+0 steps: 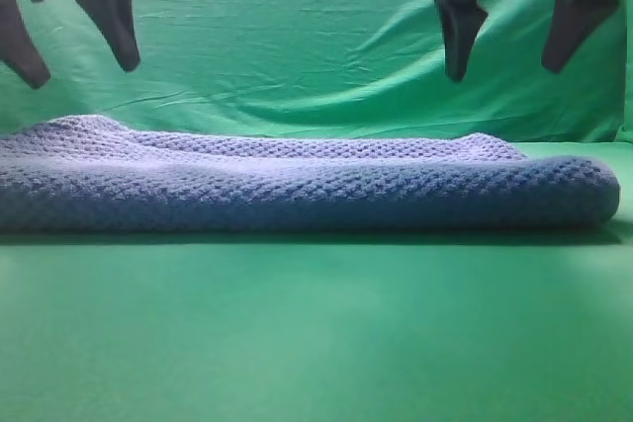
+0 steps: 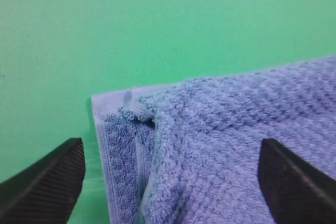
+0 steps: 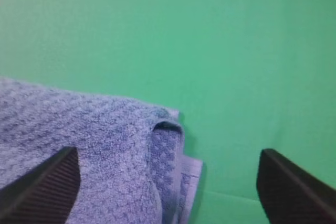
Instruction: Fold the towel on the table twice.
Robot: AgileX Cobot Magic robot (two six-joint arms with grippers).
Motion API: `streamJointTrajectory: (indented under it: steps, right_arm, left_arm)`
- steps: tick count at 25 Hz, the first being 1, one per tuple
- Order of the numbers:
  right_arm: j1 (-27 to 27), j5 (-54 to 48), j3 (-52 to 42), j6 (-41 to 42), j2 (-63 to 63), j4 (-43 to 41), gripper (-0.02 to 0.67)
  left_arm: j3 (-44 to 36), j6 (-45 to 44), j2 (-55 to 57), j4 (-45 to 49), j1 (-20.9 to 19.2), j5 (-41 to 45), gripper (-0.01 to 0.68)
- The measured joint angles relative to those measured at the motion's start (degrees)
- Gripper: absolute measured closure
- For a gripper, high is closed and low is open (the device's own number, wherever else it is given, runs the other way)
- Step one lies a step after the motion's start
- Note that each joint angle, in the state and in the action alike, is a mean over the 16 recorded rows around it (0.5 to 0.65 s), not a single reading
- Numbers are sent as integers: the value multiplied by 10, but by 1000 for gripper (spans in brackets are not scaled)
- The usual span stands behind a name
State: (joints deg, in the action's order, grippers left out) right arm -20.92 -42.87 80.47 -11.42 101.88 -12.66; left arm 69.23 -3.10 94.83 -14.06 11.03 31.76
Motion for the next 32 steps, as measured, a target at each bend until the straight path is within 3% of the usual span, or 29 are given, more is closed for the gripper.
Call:
streamJointTrajectory:
  steps: [9,14,23,32]
  right_arm:
    - [0,-117,51,3,-117,5,515]
    - [0,-162,49,17,-199,22,627]
    - [0,-190,-19,58,-393,78,649]
    - [0,-136,-179,91,-625,113,649]
  left_arm:
    - [0,0,-146,1,0,72,586]
    - [-5,0,-240,1,0,114,666]
    - [-56,-5,-443,1,0,154,673]
    - [-166,-12,-651,0,0,161,673]
